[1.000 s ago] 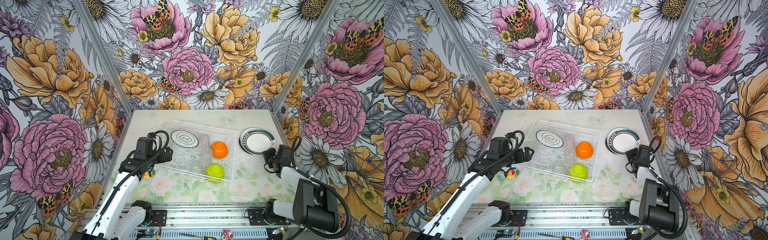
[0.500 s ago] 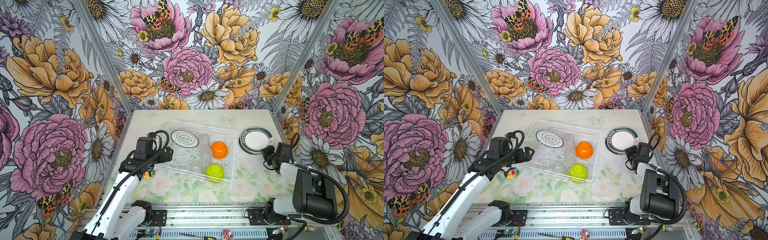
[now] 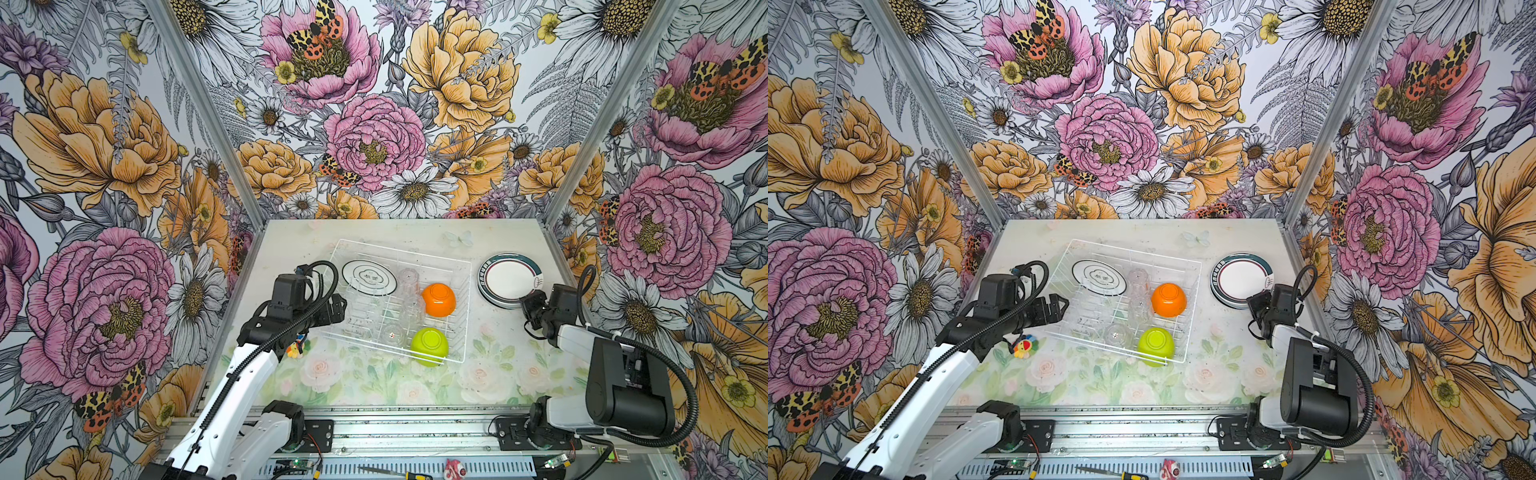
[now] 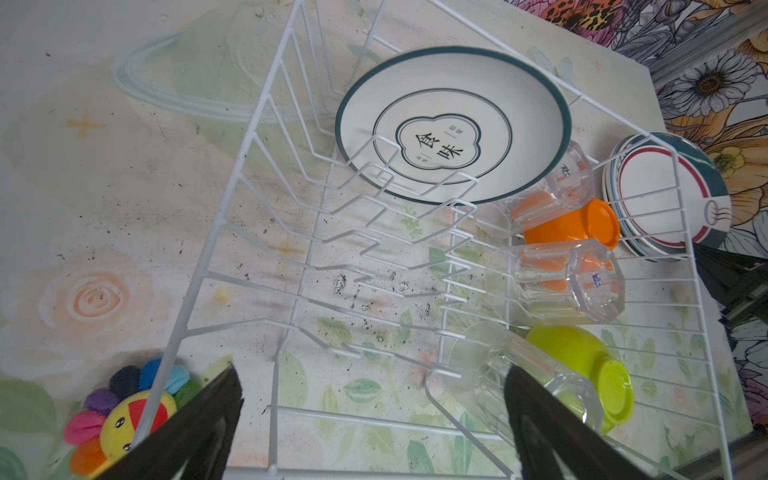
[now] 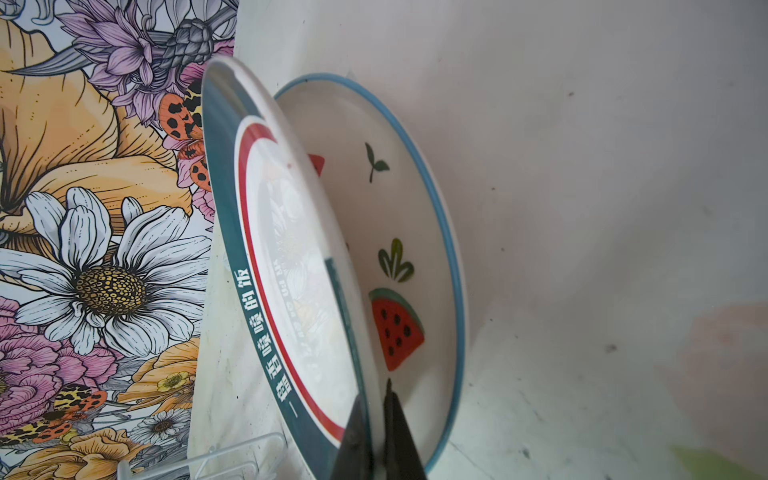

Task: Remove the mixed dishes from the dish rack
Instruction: 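Open the right gripper to release the plate onto the stack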

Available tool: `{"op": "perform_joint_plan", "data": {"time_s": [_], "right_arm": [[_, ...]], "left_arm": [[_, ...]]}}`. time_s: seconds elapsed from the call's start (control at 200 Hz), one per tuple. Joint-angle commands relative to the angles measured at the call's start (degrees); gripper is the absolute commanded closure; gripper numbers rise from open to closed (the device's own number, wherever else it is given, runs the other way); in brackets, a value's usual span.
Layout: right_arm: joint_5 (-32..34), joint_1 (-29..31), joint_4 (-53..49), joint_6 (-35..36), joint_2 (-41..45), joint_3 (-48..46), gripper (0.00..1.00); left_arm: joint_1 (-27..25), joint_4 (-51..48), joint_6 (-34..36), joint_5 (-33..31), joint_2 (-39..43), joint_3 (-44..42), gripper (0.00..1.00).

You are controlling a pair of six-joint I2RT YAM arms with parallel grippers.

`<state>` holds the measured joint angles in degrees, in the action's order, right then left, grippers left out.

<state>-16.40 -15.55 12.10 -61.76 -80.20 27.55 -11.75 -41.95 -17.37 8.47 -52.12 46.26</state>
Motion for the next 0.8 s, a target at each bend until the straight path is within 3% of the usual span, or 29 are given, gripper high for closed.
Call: {"op": "perform_joint_plan", "data": {"time_s": [0.0,0.15,0.215,0.58,0.791], "right_arm": [[-1.08,0.79,-2.03,0.69,1.62,-0.74,0.87],[-0.51,0.69,-3.86,0.63,4.68,-0.35,0.61],[-0.27,0.70,-4.53,0.52,6.05,-0.23,0.55],[-0.66,1.78,-6.94,1.68,14.12,-0.37,0.45],[0.78,16.62,-11.15,13.58,19.69,8.63,0.41]], "left_arm": [[0.63,1.35,0.84,1.11,1.01,-0.76,0.01],[0.59,1.36,0.80,0.88,1.40,-0.80,0.01],[0.59,1.42,0.75,0.98,1.39,-0.76,0.01],[0.56,1.46,0.84,1.04,2.01,-0.68,0.02],[1.07,1.85,0.73,1.70,2.02,-0.62,0.01]]}}
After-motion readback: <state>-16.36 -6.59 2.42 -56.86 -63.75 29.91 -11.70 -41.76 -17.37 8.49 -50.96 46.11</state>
